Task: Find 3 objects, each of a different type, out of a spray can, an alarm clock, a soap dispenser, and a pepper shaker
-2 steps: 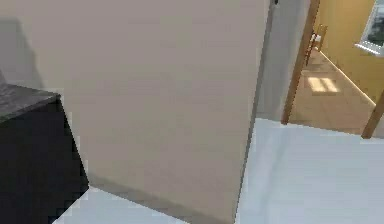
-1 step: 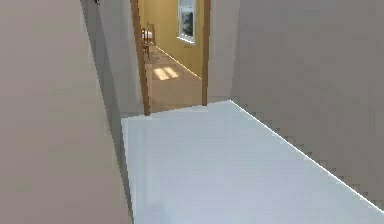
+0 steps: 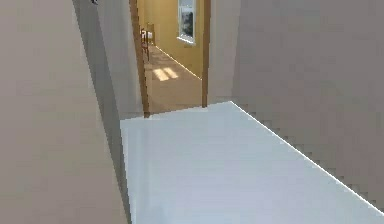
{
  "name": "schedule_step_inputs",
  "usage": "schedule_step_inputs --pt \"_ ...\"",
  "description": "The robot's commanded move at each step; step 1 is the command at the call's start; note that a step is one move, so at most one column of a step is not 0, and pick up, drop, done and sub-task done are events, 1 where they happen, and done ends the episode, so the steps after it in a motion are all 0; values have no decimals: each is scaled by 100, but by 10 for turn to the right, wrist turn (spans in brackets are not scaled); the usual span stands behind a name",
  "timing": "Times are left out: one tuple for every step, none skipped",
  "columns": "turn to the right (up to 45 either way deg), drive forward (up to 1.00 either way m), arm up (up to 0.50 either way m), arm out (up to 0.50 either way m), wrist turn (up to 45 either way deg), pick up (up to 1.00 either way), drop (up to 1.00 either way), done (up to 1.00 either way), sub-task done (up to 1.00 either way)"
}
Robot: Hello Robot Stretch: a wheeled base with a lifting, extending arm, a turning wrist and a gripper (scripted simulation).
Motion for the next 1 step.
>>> schedule_step_inputs --pt "-450 0 0 0 0 0 0 0 0"
